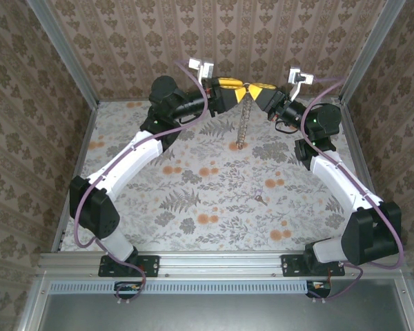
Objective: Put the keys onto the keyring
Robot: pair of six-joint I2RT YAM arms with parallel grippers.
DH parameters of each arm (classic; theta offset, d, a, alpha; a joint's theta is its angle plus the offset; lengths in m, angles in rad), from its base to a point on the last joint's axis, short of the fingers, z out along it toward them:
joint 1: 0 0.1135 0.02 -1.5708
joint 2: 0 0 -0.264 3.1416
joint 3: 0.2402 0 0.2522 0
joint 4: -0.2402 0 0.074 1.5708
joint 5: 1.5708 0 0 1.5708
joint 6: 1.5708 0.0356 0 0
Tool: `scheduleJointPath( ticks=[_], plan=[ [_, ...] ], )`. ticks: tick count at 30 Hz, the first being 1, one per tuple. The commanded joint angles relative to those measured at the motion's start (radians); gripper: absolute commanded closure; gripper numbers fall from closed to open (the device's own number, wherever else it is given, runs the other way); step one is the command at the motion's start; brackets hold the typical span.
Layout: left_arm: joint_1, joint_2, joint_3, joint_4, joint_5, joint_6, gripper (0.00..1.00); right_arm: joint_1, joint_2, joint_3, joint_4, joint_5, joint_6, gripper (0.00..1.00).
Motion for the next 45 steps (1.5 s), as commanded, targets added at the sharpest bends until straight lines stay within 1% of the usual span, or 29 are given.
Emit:
scheduleJointPath(
  ticks=[1, 8, 19, 24, 30, 33, 36, 40, 45],
  plan=[
    [0.004, -0.04, 0.005, 0.03, 0.003, 0.011, 0.56, 0.005, 0.006, 0.004, 0.044, 0.006, -0.001, 1.0],
    [-0.003, -0.037, 0.008, 0.045, 0.01, 0.002, 0.64, 0.005, 0.006, 0.002, 0.044, 0.008, 0.001, 1.0],
    [-0.02, -0.012, 0.026, 0.04, 0.028, 0.004, 0.71, 0.005, 0.006, 0.008, 0.044, 0.004, 0.002, 1.0],
    [-0.024, -0.003, 0.031, 0.046, 0.029, 0.001, 0.78, 0.005, 0.006, 0.004, 0.039, 0.002, -0.002, 1.0],
    [-0.026, -0.001, 0.034, 0.052, 0.034, 0.001, 0.92, 0.004, 0.004, 0.001, 0.024, 0.003, -0.015, 1.0],
    [-0.03, 0.002, 0.033, 0.052, 0.046, 0.002, 0.92, 0.005, 0.006, 0.002, 0.023, 0.003, -0.015, 1.0],
    [-0.036, 0.001, 0.036, 0.04, 0.06, 0.02, 0.93, 0.004, 0.006, 0.004, 0.023, 0.003, -0.015, 1.0],
    [-0.051, -0.005, 0.046, -0.021, 0.061, 0.09, 1.0, 0.004, 0.006, 0.004, 0.02, 0.003, -0.015, 1.0],
    [-0.058, -0.01, 0.032, -0.035, 0.06, 0.148, 1.0, 0.003, 0.006, 0.006, 0.01, 0.0, -0.013, 1.0]
  ],
)
